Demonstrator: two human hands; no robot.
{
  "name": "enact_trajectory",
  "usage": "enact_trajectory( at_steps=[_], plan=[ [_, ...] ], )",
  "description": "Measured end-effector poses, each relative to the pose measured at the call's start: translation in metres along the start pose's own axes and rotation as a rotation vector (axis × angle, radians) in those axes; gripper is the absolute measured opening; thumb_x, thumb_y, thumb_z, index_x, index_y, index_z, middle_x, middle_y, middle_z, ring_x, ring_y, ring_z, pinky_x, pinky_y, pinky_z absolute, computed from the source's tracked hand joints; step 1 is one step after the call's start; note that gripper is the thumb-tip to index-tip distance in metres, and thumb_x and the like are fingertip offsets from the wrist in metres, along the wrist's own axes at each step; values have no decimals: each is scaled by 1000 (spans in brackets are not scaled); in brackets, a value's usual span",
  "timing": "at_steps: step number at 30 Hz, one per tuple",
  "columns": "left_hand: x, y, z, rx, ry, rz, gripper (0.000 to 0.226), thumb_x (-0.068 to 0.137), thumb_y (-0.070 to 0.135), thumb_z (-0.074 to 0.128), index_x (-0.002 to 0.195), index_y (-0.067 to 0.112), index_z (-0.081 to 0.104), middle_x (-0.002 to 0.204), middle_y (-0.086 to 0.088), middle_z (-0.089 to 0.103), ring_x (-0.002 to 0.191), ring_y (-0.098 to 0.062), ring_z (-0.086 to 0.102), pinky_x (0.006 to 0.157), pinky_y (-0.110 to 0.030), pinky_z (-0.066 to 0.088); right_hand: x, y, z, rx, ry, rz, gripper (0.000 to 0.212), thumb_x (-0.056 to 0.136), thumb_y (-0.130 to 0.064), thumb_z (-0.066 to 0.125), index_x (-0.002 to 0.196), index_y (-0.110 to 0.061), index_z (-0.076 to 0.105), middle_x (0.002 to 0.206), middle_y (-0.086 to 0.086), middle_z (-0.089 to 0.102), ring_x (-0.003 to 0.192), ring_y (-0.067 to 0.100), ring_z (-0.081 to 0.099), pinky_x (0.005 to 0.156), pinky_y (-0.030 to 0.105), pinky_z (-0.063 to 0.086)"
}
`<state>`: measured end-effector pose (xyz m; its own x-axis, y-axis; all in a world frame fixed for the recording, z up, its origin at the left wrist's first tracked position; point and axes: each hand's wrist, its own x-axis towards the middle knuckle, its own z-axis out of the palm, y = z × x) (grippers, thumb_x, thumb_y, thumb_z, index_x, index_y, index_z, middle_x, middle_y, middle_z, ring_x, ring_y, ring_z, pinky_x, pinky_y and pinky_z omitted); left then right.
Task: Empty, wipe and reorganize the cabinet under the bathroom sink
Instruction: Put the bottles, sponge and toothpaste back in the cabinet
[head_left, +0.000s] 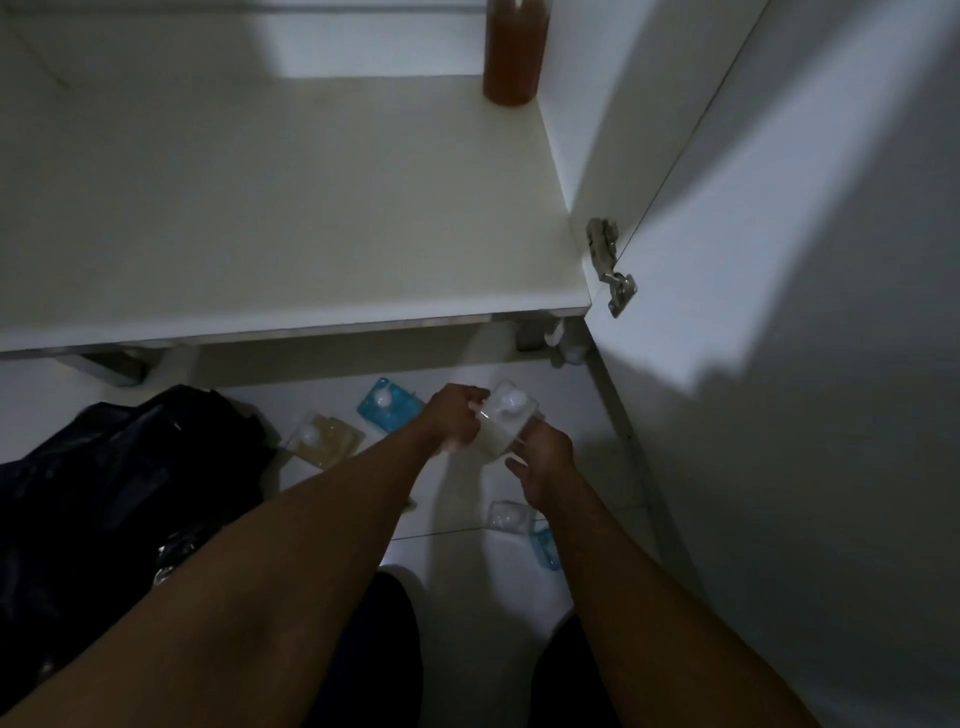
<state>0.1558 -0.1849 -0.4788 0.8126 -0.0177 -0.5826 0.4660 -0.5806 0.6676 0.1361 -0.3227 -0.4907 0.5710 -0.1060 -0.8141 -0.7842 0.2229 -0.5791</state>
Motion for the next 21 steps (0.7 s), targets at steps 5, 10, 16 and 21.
enact_trajectory(
  at_steps=[5, 10, 16, 21],
  plan=[
    [-42, 12, -6, -116, 83, 35, 40, 92, 3, 60, 130, 10, 62, 124, -9, 65, 112, -24, 61, 88, -30, 50, -46, -13, -12, -240, -27, -178, 19, 97, -15, 49, 103, -6, 65, 118, 25, 63, 89, 30, 67, 86, 41, 55],
    [-86, 40, -28, -304, 138, 65, 28, 94, 5, 57, 121, 6, 64, 112, -14, 69, 89, -21, 67, 68, -26, 53, -86, -40, -10, -371, 122, -394, 21, 90, -18, 50, 94, -15, 70, 99, 15, 69, 89, 29, 65, 86, 47, 56],
    [-120, 80, -62, -471, 236, 145, 20, 93, 6, 61, 110, 4, 70, 95, -17, 72, 70, -21, 66, 72, -36, 59, -84, -75, -1, -487, 122, -640, 33, 78, -22, 48, 99, -20, 72, 103, 8, 72, 95, 30, 68, 84, 50, 57],
    [-111, 105, -86, -512, 306, 190, 25, 91, -3, 56, 110, 6, 70, 98, -14, 69, 75, -22, 65, 74, -36, 58, -126, -114, 24, -479, 132, -726, 37, 85, -15, 43, 113, -16, 68, 116, 5, 67, 110, 27, 61, 96, 36, 49]
  ],
)
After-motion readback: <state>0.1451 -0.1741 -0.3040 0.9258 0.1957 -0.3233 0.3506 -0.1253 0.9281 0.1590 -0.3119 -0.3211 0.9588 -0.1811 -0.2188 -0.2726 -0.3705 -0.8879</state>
